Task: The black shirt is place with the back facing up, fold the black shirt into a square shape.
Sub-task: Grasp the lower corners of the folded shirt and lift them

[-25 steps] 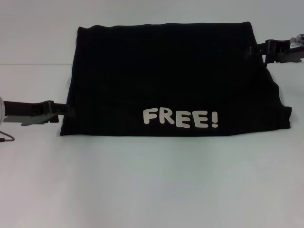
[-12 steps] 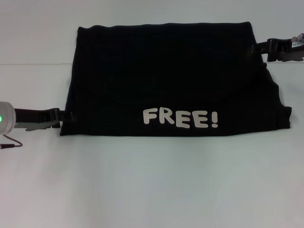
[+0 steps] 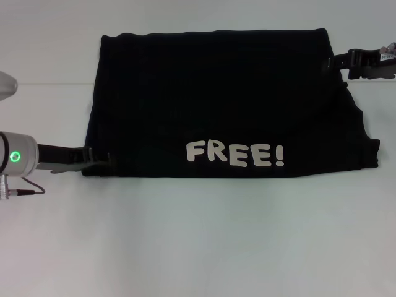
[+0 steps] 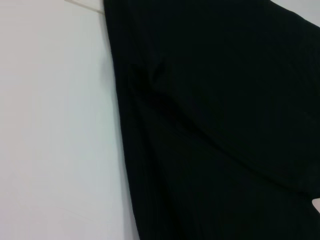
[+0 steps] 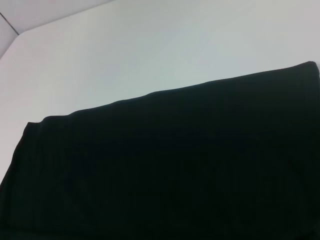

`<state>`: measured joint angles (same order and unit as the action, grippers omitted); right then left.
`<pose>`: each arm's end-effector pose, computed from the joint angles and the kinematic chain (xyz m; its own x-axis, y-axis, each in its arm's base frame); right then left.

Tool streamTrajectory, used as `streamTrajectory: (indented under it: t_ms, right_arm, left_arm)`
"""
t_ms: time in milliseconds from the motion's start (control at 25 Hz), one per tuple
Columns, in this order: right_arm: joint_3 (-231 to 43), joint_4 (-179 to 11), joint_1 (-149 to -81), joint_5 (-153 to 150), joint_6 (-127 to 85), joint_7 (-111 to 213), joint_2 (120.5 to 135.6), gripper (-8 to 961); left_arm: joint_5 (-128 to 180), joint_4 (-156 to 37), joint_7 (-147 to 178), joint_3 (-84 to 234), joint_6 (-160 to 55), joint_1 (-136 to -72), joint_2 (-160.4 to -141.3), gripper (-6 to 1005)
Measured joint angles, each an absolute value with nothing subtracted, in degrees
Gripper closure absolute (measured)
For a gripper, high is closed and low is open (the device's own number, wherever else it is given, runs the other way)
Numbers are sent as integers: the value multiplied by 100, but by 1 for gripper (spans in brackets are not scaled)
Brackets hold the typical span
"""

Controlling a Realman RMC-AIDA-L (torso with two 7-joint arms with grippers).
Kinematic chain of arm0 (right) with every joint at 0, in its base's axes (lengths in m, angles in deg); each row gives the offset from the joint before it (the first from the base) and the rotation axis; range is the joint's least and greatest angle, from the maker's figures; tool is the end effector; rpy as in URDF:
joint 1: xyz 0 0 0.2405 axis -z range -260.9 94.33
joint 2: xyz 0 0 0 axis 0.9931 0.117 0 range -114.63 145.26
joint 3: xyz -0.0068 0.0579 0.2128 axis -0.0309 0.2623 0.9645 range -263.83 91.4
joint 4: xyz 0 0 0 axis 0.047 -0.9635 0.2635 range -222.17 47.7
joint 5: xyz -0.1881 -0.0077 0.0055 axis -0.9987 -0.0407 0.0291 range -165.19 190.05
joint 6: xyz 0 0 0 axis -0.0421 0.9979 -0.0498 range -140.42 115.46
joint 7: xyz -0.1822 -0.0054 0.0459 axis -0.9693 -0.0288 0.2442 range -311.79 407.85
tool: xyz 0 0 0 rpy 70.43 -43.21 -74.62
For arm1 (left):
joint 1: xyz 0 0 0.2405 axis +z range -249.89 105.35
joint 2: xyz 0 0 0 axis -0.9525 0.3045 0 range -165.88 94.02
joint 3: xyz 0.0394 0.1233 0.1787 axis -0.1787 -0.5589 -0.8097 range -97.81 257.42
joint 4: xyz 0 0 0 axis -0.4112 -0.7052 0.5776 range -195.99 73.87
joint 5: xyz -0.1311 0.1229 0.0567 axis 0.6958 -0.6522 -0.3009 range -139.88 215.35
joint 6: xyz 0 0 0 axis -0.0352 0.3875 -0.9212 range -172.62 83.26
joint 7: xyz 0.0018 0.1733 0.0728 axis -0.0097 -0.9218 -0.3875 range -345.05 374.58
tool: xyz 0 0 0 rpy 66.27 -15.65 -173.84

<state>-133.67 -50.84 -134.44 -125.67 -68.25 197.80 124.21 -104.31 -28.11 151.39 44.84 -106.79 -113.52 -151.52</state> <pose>0.2064 0.4638 0.0499 0.3688 -0.7540 -0.5436 -0.9114 -0.1786 -0.3706 -0.2764 0.3846 -0.0087 0.2343 0.8648 0.4440 0.9580 -0.1277 -0.2568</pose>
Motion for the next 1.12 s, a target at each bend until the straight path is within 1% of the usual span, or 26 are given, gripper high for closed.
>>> streamTrajectory:
  t_ms: [200, 600, 920, 1120]
  right_arm:
    - [-13368, -5078, -13444, -12559, -6859, 19764, 12421, 201]
    - [-13371, -5039, -13398, -12586, -7122, 19750, 12393, 201]
    - [-13348, -4714, -13009, -13073, -8086, 19567, 12268, 202]
    - [-13345, -4710, -12651, -13263, -8160, 19352, 12263, 202]
  left_arm:
    - [-10596, -2775, 15430, 4443, -10559, -11361, -15151, 553]
    - [-10643, -2741, 15479, 4470, -10633, -11351, -15150, 957]
    - [-10440, -2654, 15360, 5059, -11318, -11404, -15008, 958]
    - [-10430, -2652, 15356, 5094, -11278, -11425, -14992, 958]
